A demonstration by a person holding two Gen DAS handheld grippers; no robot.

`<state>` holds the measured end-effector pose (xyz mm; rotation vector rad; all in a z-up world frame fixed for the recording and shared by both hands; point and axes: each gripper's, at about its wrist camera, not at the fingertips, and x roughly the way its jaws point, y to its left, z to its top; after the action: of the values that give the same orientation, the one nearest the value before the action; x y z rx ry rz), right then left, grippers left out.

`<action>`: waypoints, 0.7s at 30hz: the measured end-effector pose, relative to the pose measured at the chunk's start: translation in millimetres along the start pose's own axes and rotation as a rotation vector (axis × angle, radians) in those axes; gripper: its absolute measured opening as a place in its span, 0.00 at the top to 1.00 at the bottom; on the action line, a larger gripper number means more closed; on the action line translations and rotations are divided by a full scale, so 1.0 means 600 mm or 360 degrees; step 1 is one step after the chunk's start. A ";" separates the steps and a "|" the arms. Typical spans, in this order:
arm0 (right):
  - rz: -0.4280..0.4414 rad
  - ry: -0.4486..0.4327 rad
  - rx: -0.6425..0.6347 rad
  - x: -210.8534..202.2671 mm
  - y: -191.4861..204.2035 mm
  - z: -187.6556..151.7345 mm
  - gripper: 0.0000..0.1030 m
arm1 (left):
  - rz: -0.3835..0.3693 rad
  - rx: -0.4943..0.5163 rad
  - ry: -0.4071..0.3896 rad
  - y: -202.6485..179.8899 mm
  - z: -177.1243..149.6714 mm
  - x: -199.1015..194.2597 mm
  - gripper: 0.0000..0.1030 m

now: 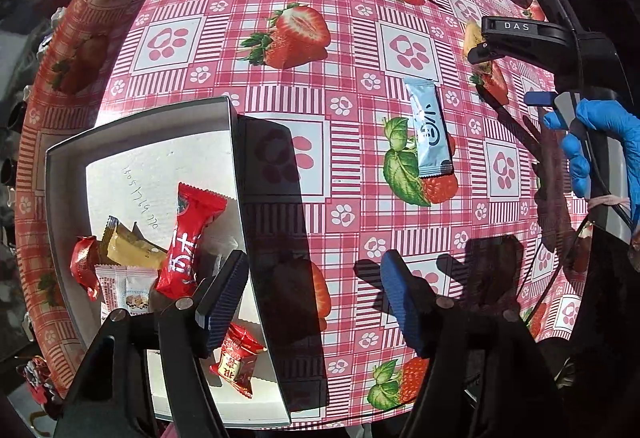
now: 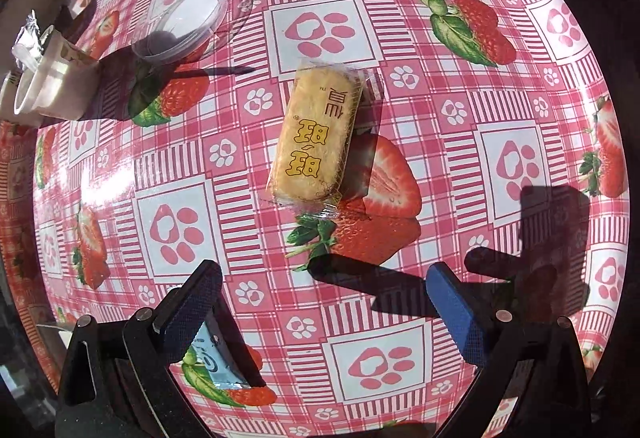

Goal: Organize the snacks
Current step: 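Grasp the yellow cake packet with right gripper while left moves to blue packet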

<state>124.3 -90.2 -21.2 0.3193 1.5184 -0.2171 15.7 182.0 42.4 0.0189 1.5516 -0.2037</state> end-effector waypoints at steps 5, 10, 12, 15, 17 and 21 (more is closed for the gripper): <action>-0.0008 -0.0052 0.0012 0.022 -0.004 0.056 0.00 | -0.0057 -0.0046 -0.0025 -0.050 0.075 0.036 0.29; 0.0009 -0.0064 -0.0041 0.034 0.010 0.086 0.00 | -0.0088 -0.0075 -0.0041 -0.099 0.133 0.081 0.29; -0.0028 -0.0053 -0.0075 0.042 0.016 0.093 0.04 | -0.0092 -0.0106 -0.0023 -0.109 0.144 0.098 0.28; -0.0053 -0.0053 -0.0110 0.051 0.027 0.100 0.15 | -0.0045 -0.0140 0.0013 -0.122 0.157 0.127 0.27; -0.0061 -0.0064 -0.0134 0.047 0.029 0.099 0.22 | -0.0009 -0.0134 0.0034 -0.129 0.161 0.142 0.27; -0.0040 -0.0099 -0.0218 0.028 0.026 0.089 0.64 | 0.0124 -0.0055 0.0016 -0.159 0.167 0.154 0.26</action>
<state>180.4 -92.5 -35.6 0.1827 1.4681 -0.1405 102.1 63.4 -35.8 0.0530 1.5609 -0.1151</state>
